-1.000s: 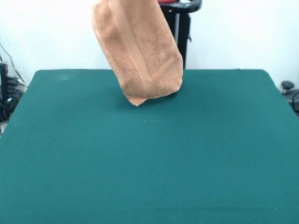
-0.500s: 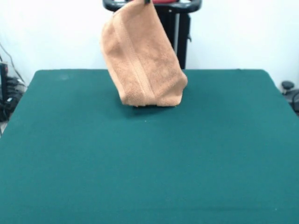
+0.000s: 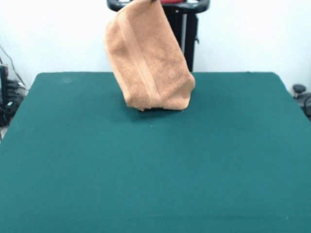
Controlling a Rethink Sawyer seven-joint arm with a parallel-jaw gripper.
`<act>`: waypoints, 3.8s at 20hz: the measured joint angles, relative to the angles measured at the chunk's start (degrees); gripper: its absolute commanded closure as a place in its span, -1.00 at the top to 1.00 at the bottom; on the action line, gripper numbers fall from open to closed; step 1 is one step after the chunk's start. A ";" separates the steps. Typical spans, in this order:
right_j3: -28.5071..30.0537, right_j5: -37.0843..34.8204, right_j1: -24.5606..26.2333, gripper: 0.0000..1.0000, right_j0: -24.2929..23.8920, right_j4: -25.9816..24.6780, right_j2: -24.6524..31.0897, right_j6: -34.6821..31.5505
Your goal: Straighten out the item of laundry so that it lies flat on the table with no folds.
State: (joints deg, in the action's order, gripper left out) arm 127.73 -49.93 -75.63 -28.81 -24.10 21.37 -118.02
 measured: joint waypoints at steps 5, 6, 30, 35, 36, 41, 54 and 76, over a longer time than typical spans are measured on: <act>0.02 -1.40 -2.49 -1.00 1.60 1.21 -0.02 0.00; 0.01 -1.95 -2.86 -1.00 1.85 1.43 -0.02 0.00; -9.94 -16.40 6.62 -1.00 6.74 2.23 -0.02 0.00; -11.25 -18.70 7.74 -1.00 8.08 2.11 -0.02 0.00; -11.38 -18.94 7.83 -1.00 8.30 2.11 -0.02 0.00; -12.79 -23.10 8.09 -1.00 10.41 2.13 -0.02 0.00; -21.09 -38.58 11.54 -1.00 13.60 2.19 -0.01 0.00; -43.49 -58.01 24.85 -1.00 18.44 2.27 -0.01 0.00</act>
State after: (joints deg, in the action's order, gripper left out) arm 84.24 -107.93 -50.78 -10.37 -21.83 21.37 -118.02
